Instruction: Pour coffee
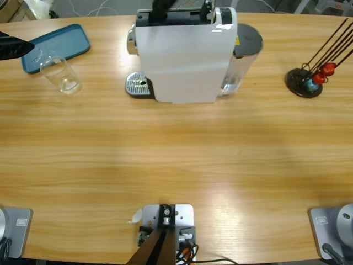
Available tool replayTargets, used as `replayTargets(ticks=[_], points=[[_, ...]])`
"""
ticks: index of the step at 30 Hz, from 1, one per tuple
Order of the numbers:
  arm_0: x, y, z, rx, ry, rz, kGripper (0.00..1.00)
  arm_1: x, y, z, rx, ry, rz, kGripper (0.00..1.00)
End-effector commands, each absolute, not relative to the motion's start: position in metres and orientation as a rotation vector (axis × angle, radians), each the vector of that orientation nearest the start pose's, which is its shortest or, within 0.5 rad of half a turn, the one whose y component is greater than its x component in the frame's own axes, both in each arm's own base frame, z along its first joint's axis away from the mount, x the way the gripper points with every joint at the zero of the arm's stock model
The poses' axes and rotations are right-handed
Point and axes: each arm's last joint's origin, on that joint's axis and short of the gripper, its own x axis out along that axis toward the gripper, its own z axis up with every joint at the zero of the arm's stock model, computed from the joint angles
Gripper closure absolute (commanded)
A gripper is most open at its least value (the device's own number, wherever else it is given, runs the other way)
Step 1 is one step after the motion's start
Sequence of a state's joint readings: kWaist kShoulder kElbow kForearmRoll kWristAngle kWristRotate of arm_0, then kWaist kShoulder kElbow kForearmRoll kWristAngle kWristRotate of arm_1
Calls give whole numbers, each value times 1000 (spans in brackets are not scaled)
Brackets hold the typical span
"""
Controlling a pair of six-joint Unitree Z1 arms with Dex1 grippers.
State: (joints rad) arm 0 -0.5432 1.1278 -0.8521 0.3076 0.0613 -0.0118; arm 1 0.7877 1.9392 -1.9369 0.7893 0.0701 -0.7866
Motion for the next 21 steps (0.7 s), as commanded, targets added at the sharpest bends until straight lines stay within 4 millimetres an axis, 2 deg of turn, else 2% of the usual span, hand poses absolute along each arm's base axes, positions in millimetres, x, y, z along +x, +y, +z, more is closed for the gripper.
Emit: replayTargets(ticks=[1,3,5,6,7,9,11,13,16,18,21], points=[[151,-88,335,176,607,-487,264,237,291,488,-812,244,1097,486],[151,-88,335,175,608,-488,266,217,277,509,-718,234,1055,361],[151,-89,335,174,608,-491,266,199,256,528,-649,213,990,328],[151,-89,335,174,609,-493,266,191,245,532,-631,211,976,211],[151,-89,335,173,610,-495,266,184,236,534,-627,210,962,180],[152,-90,334,173,612,-499,266,173,218,532,-641,223,917,640],[152,-89,334,173,613,-500,266,166,201,527,-617,264,822,981],[152,-89,334,173,613,-500,266,158,184,520,-610,280,737,1000],[152,-89,334,172,613,-500,266,153,172,503,-559,294,643,1000],[151,-89,334,172,613,-500,266,150,171,491,-519,314,665,1000],[150,-89,334,172,612,-500,266,146,165,484,-398,334,836,1000]])
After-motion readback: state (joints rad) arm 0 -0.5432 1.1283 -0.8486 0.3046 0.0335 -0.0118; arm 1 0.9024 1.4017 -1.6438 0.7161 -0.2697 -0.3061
